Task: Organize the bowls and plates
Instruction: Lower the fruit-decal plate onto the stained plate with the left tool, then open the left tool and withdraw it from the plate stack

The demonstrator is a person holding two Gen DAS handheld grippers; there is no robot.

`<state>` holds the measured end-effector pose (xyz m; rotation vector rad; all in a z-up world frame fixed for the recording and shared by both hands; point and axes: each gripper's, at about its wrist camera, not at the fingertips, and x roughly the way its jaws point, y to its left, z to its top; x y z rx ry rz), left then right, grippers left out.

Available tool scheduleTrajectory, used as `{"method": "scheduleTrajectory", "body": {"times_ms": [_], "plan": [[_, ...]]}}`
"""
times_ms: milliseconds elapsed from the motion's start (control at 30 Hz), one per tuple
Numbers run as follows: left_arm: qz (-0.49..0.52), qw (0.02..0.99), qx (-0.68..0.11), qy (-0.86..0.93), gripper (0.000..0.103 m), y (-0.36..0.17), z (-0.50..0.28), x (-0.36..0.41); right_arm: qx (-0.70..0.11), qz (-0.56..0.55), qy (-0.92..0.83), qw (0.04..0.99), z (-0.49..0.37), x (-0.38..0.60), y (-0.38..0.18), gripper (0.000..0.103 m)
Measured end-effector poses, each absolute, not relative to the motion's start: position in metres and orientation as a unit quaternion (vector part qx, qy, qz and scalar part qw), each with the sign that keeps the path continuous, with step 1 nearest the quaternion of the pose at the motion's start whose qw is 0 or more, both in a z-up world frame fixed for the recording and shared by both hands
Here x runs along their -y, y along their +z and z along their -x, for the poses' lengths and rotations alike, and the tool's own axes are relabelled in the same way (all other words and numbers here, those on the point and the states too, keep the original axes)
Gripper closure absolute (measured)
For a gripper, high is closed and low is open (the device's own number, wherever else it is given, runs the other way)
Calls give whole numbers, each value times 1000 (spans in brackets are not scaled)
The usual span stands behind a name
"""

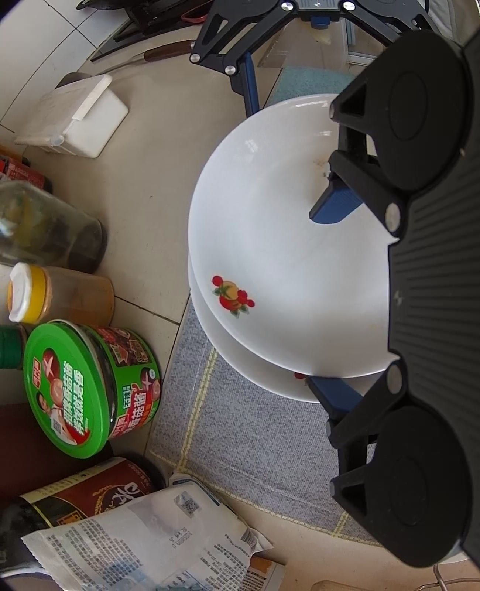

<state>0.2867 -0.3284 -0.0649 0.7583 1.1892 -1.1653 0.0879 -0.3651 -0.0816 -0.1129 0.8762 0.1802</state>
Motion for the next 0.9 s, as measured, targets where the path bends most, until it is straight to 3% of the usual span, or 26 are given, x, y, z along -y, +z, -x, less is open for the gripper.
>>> {"method": "scheduleTrajectory", "body": {"times_ms": [667, 900], "plan": [[-291, 653, -496, -493, 13, -43, -287, 304, -420, 61, 81, 902, -79, 365, -80, 0], [-273, 699, -439, -495, 13, -13, -257, 283, -409, 66, 89, 906, -73, 357, -75, 0]]}}
